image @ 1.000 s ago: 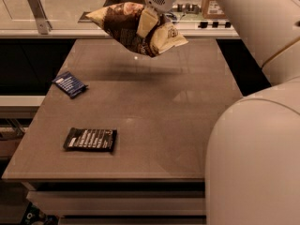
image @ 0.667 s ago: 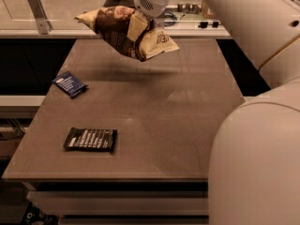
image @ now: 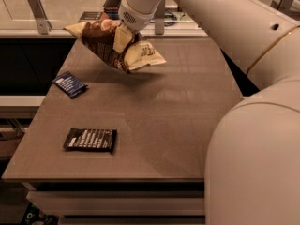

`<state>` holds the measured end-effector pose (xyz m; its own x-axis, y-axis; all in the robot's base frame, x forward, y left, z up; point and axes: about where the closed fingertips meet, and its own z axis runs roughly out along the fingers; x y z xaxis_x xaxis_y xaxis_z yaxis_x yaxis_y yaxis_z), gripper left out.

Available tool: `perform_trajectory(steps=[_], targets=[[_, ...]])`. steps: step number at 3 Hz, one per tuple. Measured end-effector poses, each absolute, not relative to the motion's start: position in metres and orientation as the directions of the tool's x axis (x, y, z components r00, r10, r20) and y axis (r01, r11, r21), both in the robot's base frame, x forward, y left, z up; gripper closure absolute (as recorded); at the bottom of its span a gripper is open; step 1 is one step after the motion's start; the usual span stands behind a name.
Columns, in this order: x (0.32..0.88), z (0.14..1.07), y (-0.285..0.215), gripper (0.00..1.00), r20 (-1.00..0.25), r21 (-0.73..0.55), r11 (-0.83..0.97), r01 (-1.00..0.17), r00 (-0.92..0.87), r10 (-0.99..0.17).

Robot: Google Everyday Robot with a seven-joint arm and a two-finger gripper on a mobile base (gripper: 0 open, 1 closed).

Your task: Move brown chip bag near rxbar blueberry

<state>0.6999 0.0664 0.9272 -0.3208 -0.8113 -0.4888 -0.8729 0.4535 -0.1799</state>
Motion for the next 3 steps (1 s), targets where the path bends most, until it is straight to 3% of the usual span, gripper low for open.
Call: perform_trajectory(steps=[1, 2, 3], targets=[[0.6964, 0.9075, 0.0826, 1.00, -0.490, -0.126, 0.449, -0.885, -0.338, -0.803], [0.6965, 0.9063, 0.0831, 0.84, -0.488, -0.126, 0.447, -0.886, -0.337, -0.805], [0.6965, 0.9040, 0.0846, 0.59, -0.486, -0.124, 0.445, -0.887, -0.337, -0.807]])
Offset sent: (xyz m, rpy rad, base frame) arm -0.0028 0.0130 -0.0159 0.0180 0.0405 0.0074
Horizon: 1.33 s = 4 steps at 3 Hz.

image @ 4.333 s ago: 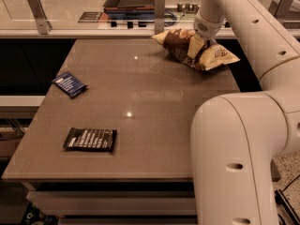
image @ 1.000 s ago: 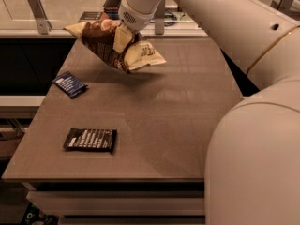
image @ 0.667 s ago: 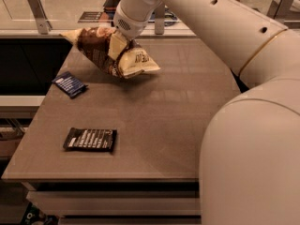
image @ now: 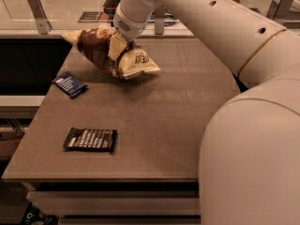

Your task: Move brown chip bag near rxbar blueberry

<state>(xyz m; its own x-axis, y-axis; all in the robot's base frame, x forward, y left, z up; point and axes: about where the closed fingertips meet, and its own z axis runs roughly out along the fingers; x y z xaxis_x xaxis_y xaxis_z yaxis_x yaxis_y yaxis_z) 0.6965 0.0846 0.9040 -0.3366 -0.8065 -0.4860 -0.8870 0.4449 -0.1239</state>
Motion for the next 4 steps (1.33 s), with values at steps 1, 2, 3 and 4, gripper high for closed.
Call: perform_trajectory(steps=[1, 2, 3, 4], targets=[[0.6964, 0.9019, 0.0859, 0.37, -0.484, -0.122, 0.443, -0.888, -0.336, -0.808], [0.6963, 0.8996, 0.0873, 0.12, -0.482, -0.120, 0.441, -0.890, -0.336, -0.809], [0.6962, 0.8976, 0.0885, 0.00, -0.480, -0.118, 0.439, -0.891, -0.336, -0.811], [0.6962, 0.8975, 0.0885, 0.00, -0.480, -0.118, 0.439, -0.891, -0.336, -0.811]])
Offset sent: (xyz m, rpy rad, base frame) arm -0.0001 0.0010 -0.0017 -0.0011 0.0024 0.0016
